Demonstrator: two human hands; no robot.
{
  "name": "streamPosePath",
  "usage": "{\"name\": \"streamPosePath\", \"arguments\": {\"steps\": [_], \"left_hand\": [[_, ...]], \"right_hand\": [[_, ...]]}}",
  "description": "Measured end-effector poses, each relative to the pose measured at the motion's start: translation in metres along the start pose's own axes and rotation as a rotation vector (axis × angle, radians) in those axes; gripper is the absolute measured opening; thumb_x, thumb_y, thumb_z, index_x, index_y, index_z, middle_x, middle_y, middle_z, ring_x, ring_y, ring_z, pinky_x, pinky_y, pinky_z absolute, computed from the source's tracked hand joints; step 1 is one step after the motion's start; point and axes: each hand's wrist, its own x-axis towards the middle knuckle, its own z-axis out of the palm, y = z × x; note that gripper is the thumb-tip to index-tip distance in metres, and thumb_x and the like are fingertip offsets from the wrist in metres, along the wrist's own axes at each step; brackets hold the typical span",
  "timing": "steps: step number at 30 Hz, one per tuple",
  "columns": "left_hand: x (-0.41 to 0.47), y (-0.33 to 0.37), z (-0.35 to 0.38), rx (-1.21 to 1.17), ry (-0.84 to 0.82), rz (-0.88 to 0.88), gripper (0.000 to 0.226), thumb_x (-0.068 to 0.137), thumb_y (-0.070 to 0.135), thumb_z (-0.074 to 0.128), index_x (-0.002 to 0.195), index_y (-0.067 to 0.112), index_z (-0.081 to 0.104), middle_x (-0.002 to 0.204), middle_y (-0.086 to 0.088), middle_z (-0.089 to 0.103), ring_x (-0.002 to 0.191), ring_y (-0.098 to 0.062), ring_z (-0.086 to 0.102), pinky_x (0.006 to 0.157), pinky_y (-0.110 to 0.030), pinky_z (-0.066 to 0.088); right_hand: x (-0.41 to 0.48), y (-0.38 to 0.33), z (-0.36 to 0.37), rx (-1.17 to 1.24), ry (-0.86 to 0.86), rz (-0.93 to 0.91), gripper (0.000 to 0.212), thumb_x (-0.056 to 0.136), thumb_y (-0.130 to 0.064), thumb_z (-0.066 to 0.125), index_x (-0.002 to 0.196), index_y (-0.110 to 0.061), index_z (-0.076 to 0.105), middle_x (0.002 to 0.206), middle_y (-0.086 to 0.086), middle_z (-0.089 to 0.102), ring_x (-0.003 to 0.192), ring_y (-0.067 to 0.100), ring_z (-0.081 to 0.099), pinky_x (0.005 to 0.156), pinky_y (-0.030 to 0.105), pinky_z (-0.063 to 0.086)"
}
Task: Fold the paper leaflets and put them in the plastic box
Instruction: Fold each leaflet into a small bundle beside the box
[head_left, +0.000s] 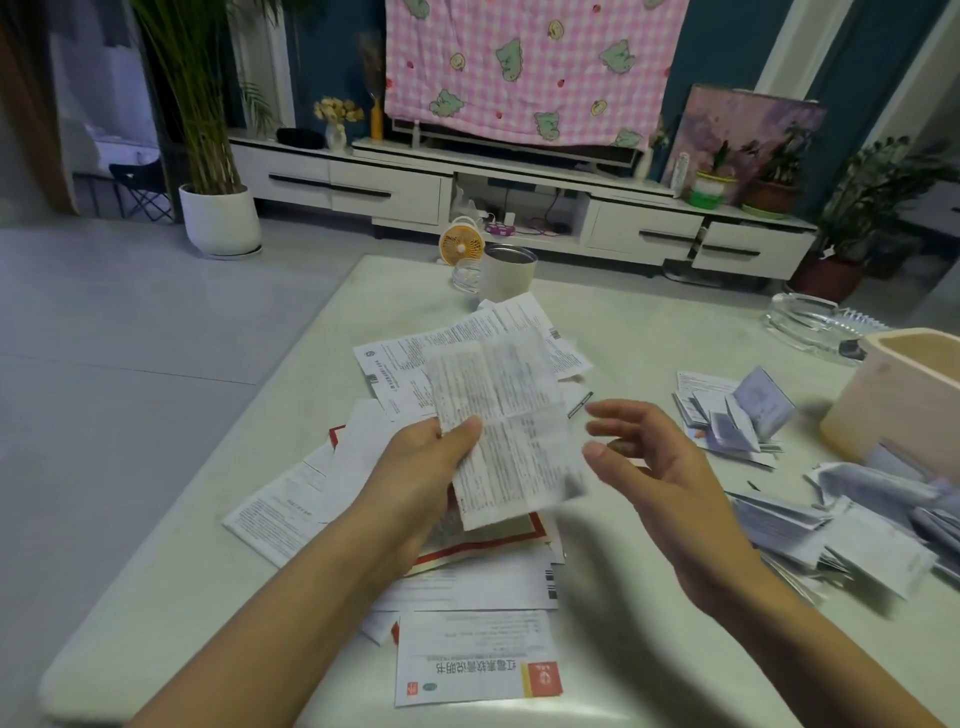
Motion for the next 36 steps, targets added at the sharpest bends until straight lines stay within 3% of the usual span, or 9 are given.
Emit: {"name": "streamPosePath", "arguments": {"steps": [3,8,12,18,22,29,32,34,36], "left_hand": [[-0.002,-0.006,0.006,0.132,-0.042,-0.016,0.02,0.097,0.021,0.047,0.102,0.017,0.066,0.093,-0.003,0.074,0.088,-0.019,0.071,0.08,-0.036,0.056],[-0.004,-0.012,0.013,0.214,-0.097,-0.028,0.018,0.095,0.024,0.05,0.103,0.02,0.065,0.092,0.001,0.075,0.083,-0.014,0.071,0.075,-0.029,0.058],[-0.004,-0.014,0.017,0.221,-0.102,-0.013,0.016,0.091,0.017,0.056,0.105,0.018,0.063,0.09,0.0,0.075,0.082,-0.016,0.072,0.072,-0.031,0.059],[0.001,-0.019,0.024,0.25,-0.033,0.194,0.068,0.083,-0.001,0.063,0.127,0.043,0.034,0.089,0.006,0.072,0.079,-0.008,0.071,0.062,-0.023,0.058],[0.006,-0.022,0.022,0.614,0.028,0.43,0.033,0.082,0.007,0.066,0.095,0.037,0.061,0.096,0.015,0.067,0.083,0.003,0.063,0.075,-0.022,0.056],[0.009,-0.024,0.024,0.888,0.021,0.559,0.016,0.08,0.025,0.068,0.075,0.038,0.06,0.099,0.017,0.048,0.097,0.006,0.047,0.079,-0.003,0.037],[0.006,-0.024,0.027,0.834,-0.053,0.51,0.016,0.081,0.024,0.069,0.072,0.035,0.064,0.09,0.011,0.058,0.087,0.0,0.054,0.078,-0.014,0.043],[0.004,-0.023,0.03,0.737,-0.093,0.448,0.011,0.082,0.022,0.069,0.072,0.027,0.07,0.079,0.007,0.066,0.075,-0.005,0.061,0.072,-0.023,0.051],[0.002,-0.023,0.033,0.692,-0.069,0.453,0.011,0.083,0.017,0.067,0.074,0.022,0.072,0.076,0.01,0.069,0.07,-0.006,0.062,0.066,-0.017,0.05]], "right_hand": [[0.0,0.004,-0.005,-0.104,-0.096,-0.062,0.039,0.086,-0.014,0.064,0.118,-0.033,0.054,0.115,-0.011,0.058,0.094,0.002,0.057,0.08,0.017,0.048],[0.002,0.015,-0.008,0.076,-0.181,0.08,0.05,0.084,-0.011,0.065,0.122,-0.039,0.047,0.103,0.011,0.062,0.088,0.032,0.063,0.078,0.032,0.055],[0.004,0.019,-0.014,0.09,-0.109,0.045,0.031,0.086,-0.002,0.061,0.108,-0.025,0.061,0.085,-0.004,0.065,0.073,0.01,0.063,0.066,0.021,0.052],[0.006,0.021,-0.024,0.09,-0.102,0.056,0.028,0.081,0.0,0.066,0.099,-0.022,0.069,0.095,0.016,0.069,0.082,0.027,0.061,0.079,0.034,0.053],[0.007,0.019,-0.026,-0.03,-0.108,0.016,0.023,0.079,-0.003,0.069,0.088,-0.025,0.071,0.088,0.008,0.07,0.069,0.008,0.056,0.064,0.023,0.05],[0.01,0.02,-0.034,-0.056,-0.058,-0.005,0.02,0.076,-0.009,0.073,0.068,-0.027,0.069,0.087,-0.004,0.058,0.07,0.005,0.052,0.066,0.016,0.041],[0.009,0.021,-0.034,0.052,-0.08,0.052,0.011,0.078,-0.011,0.071,0.081,-0.021,0.066,0.083,-0.007,0.063,0.073,0.008,0.056,0.068,0.02,0.044],[0.009,0.025,-0.032,-0.038,0.01,-0.015,0.024,0.079,-0.013,0.072,0.097,-0.023,0.06,0.089,-0.009,0.063,0.079,0.004,0.057,0.072,0.017,0.046],[0.008,0.026,-0.031,-0.163,0.098,-0.117,0.034,0.078,-0.024,0.071,0.106,-0.03,0.053,0.102,-0.011,0.059,0.091,0.0,0.056,0.079,0.013,0.045]]}}
